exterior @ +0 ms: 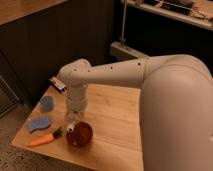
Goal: Place the bottle in the ceramic bowl
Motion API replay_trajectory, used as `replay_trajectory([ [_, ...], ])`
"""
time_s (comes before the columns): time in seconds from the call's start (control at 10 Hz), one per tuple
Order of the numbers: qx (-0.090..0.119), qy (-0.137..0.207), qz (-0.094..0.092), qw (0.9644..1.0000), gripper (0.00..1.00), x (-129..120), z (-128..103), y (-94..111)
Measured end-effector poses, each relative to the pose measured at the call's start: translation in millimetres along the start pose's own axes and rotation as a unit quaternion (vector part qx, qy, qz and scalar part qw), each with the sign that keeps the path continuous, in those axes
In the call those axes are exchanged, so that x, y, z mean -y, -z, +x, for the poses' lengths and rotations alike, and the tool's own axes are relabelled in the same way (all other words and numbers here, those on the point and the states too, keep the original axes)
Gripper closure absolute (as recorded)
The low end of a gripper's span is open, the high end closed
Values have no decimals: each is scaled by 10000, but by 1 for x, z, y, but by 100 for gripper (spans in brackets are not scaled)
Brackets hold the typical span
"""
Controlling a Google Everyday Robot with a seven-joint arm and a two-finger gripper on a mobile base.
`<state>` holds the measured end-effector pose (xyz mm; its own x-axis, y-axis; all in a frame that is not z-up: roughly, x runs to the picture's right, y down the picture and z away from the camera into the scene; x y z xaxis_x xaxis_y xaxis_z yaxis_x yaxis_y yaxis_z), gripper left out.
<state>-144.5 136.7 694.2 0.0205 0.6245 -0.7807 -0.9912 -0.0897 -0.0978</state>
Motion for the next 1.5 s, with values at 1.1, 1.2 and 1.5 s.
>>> replay_trajectory([
  [1.1,-307,-110,-96,9994,100,9,24,16],
  [1.2,-325,-119,-99,9994,100,10,24,17],
  [1.5,-401,-109,-51,9991,100,12,28,16],
])
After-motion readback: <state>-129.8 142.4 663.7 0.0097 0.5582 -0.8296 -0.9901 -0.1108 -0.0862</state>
